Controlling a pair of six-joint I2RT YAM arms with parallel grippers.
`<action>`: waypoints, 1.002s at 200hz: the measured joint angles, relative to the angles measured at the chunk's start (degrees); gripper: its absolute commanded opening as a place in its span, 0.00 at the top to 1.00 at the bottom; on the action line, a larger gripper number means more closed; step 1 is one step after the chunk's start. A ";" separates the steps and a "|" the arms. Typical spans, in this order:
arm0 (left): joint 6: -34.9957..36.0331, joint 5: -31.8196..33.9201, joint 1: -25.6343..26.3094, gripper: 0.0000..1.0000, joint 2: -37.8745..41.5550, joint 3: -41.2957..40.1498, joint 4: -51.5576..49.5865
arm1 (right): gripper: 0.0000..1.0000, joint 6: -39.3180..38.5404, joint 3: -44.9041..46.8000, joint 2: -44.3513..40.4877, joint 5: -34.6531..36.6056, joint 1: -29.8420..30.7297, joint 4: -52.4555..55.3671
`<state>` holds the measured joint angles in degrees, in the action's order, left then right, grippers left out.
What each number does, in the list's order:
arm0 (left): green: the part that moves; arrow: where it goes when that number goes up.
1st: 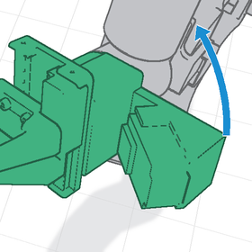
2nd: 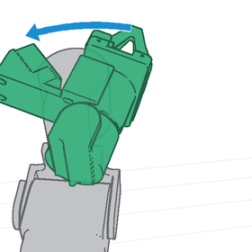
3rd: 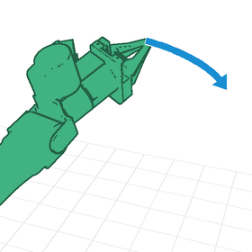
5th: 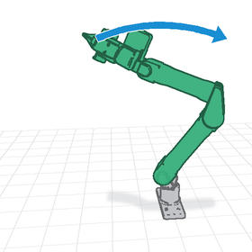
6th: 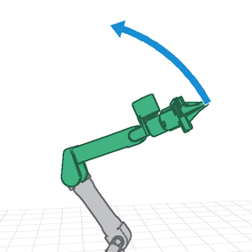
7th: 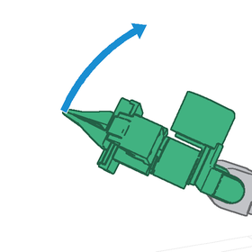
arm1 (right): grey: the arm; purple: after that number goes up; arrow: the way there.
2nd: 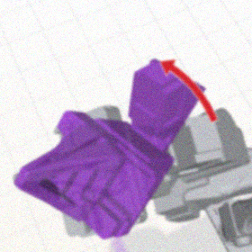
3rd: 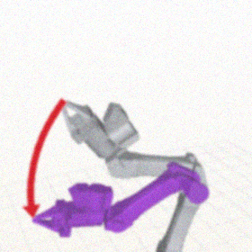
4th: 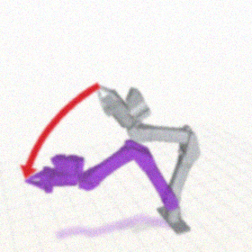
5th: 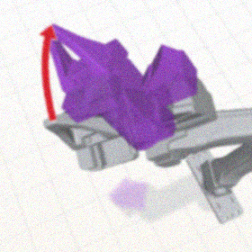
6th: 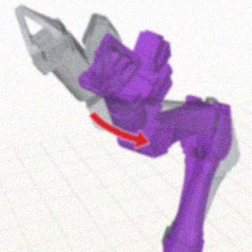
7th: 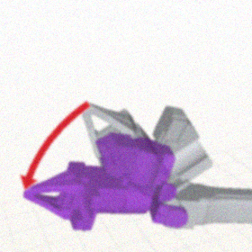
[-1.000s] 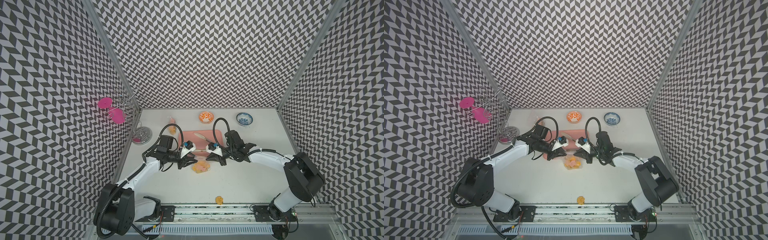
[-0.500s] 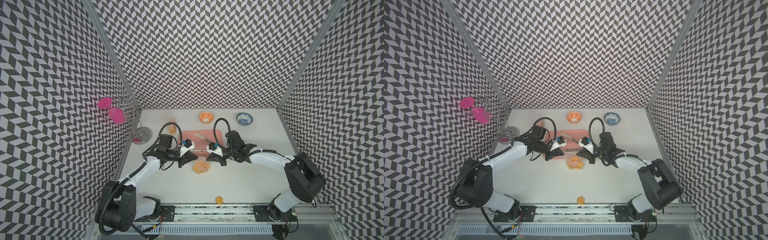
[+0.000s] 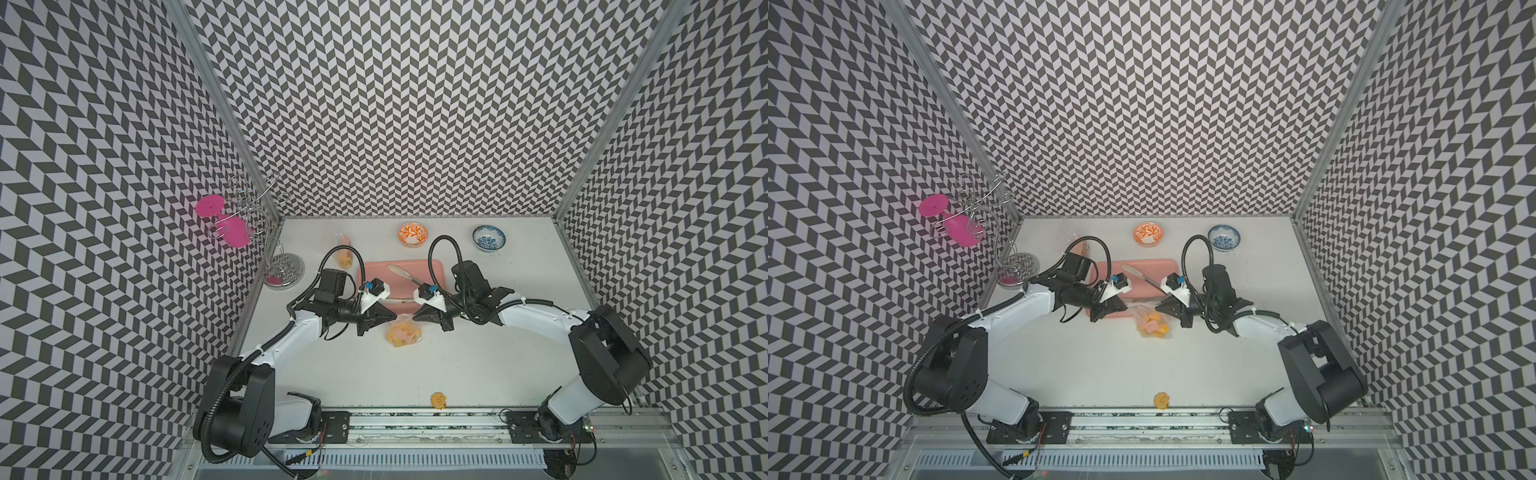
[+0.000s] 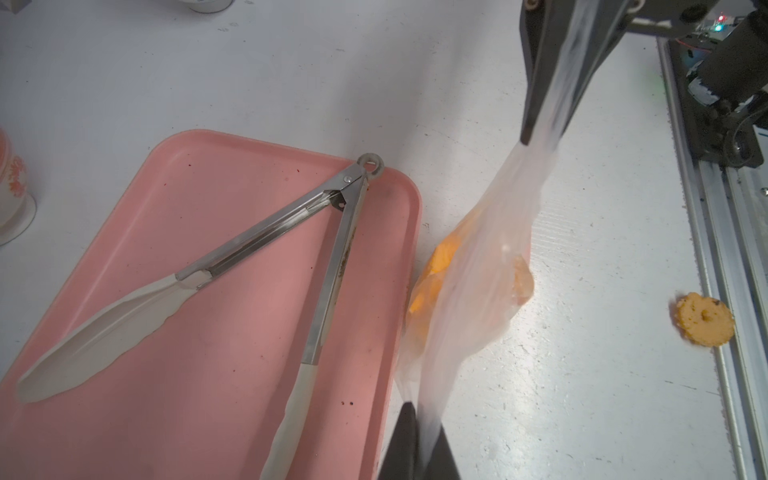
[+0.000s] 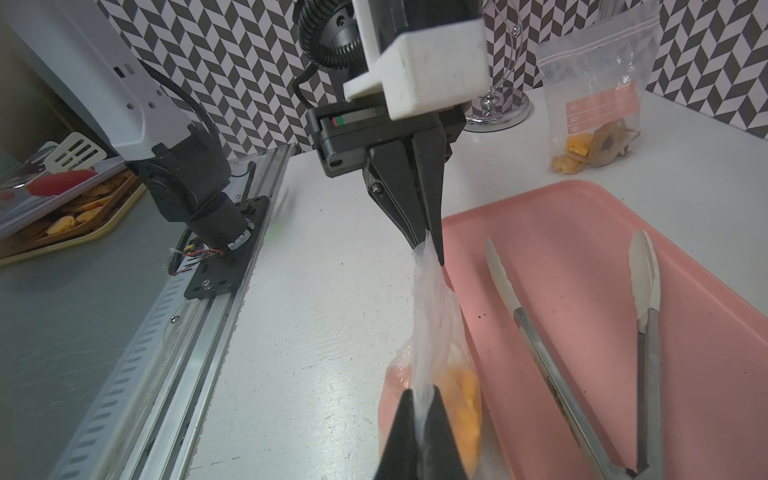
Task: Put the cookies into a resealable bag to prevent moisture
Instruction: Close the ziploc bag at the center of the board.
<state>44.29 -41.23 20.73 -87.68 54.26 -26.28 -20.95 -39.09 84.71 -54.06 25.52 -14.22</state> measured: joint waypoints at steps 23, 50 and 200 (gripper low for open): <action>-0.31 -1.97 -1.11 1.00 0.85 -0.24 -0.07 | 0.99 -0.46 -0.02 -0.02 1.09 -0.07 0.22; -0.22 -0.70 -0.63 1.00 1.90 1.27 -4.48 | 0.98 -2.51 -0.96 -0.26 6.03 0.72 2.54; -2.64 10.82 5.03 1.00 11.91 5.25 -20.11 | 0.56 -14.99 -7.17 -3.89 17.90 7.65 16.52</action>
<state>41.65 -30.41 25.76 -75.77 59.51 -46.39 -35.94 -46.26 80.82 -36.16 33.17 2.31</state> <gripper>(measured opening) 0.047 0.347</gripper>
